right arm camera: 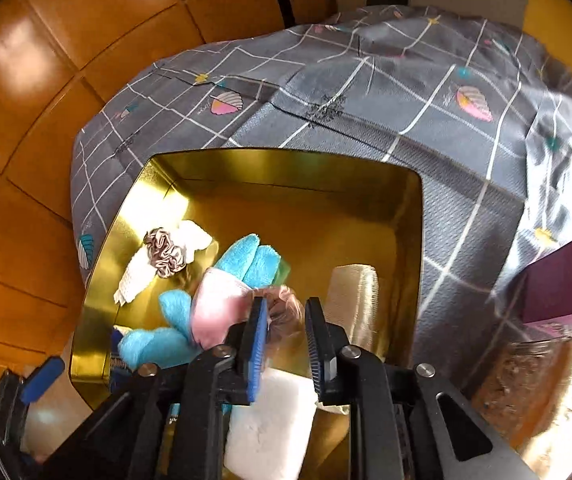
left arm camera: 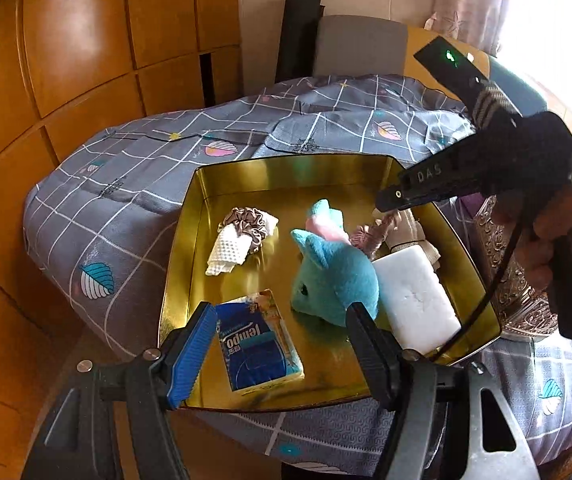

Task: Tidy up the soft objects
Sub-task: 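Lower the brown scrunchie into the gold tray and open the right tool, then move both tools back over the pile of soft items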

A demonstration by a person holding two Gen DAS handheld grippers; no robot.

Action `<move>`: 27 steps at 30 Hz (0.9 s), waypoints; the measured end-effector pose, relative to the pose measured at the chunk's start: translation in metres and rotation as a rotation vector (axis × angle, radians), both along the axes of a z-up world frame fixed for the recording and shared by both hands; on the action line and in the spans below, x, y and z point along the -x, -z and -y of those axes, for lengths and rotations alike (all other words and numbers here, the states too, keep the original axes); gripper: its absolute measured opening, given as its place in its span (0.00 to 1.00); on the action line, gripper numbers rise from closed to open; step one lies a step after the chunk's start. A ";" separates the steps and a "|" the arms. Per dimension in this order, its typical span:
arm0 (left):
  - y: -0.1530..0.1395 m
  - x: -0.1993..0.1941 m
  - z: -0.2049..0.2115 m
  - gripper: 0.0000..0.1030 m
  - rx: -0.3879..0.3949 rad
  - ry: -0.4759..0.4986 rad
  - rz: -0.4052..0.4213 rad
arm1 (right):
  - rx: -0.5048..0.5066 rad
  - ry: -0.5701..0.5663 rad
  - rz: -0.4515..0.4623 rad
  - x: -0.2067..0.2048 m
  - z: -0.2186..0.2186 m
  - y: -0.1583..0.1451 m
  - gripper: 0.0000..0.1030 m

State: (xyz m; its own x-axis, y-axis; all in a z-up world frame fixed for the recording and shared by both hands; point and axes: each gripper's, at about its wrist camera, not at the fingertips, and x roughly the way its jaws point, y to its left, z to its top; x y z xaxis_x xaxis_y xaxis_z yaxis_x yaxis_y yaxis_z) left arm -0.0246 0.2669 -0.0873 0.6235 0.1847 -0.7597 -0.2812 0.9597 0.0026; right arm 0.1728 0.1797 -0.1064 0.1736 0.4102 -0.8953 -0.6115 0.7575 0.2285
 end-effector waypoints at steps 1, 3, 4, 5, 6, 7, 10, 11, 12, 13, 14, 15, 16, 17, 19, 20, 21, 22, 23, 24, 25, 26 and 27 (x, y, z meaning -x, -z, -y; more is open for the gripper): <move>0.000 0.000 0.000 0.66 0.001 -0.002 0.001 | 0.006 0.006 0.007 0.001 0.000 0.002 0.20; -0.001 0.000 0.000 0.66 -0.002 -0.006 0.007 | 0.005 0.010 0.017 0.002 0.003 0.003 0.20; -0.002 0.000 0.001 0.66 -0.004 -0.009 0.009 | -0.003 0.012 0.022 0.004 0.006 0.002 0.20; -0.003 0.000 0.001 0.66 -0.005 -0.011 0.012 | -0.006 0.015 0.035 0.006 0.008 0.001 0.21; -0.004 0.000 0.001 0.66 -0.005 -0.010 0.016 | -0.005 0.019 0.056 0.007 0.011 -0.003 0.21; -0.006 0.000 0.002 0.66 -0.007 -0.009 0.019 | -0.005 0.021 0.082 0.011 0.014 -0.006 0.25; -0.009 0.000 0.005 0.66 -0.016 -0.002 0.020 | -0.028 0.030 0.149 0.022 0.025 -0.019 0.44; -0.010 0.000 0.006 0.66 -0.018 0.002 0.019 | -0.037 0.035 0.173 0.026 0.030 -0.023 0.47; -0.011 0.000 0.008 0.66 -0.023 0.007 0.021 | -0.043 0.037 0.199 0.031 0.034 -0.027 0.47; -0.013 0.000 0.010 0.66 -0.029 0.012 0.025 | -0.045 0.038 0.226 0.035 0.038 -0.031 0.48; -0.014 0.000 0.012 0.66 -0.033 0.016 0.027 | -0.045 0.039 0.254 0.039 0.042 -0.034 0.50; -0.015 0.000 0.013 0.66 -0.037 0.020 0.028 | -0.045 0.039 0.273 0.043 0.046 -0.037 0.52; -0.016 0.000 0.016 0.66 -0.041 0.024 0.030 | -0.049 0.039 0.289 0.047 0.051 -0.039 0.55; -0.017 0.000 0.017 0.66 -0.043 0.027 0.031 | -0.055 0.039 0.304 0.049 0.055 -0.043 0.55; -0.019 0.000 0.021 0.66 -0.051 0.036 0.034 | -0.058 0.042 0.336 0.055 0.063 -0.048 0.55; -0.020 0.000 0.023 0.66 -0.054 0.040 0.037 | -0.060 0.043 0.353 0.058 0.067 -0.052 0.56; -0.021 0.000 0.025 0.66 -0.059 0.046 0.038 | -0.067 0.044 0.370 0.062 0.072 -0.056 0.57; -0.022 0.000 0.028 0.66 -0.065 0.053 0.038 | -0.073 0.045 0.386 0.064 0.078 -0.059 0.58; -0.023 -0.001 0.030 0.66 -0.070 0.058 0.039 | -0.078 0.047 0.401 0.067 0.083 -0.062 0.60; -0.024 -0.001 0.032 0.66 -0.071 0.064 0.040 | -0.081 0.051 0.416 0.070 0.089 -0.065 0.61; -0.025 -0.001 0.034 0.66 -0.072 0.070 0.039 | -0.084 0.058 0.428 0.072 0.094 -0.068 0.63; -0.026 -0.001 0.036 0.66 -0.075 0.075 0.040 | -0.088 0.066 0.440 0.074 0.100 -0.071 0.64; -0.027 -0.001 0.038 0.66 -0.079 0.078 0.042 | -0.092 0.075 0.450 0.075 0.107 -0.074 0.64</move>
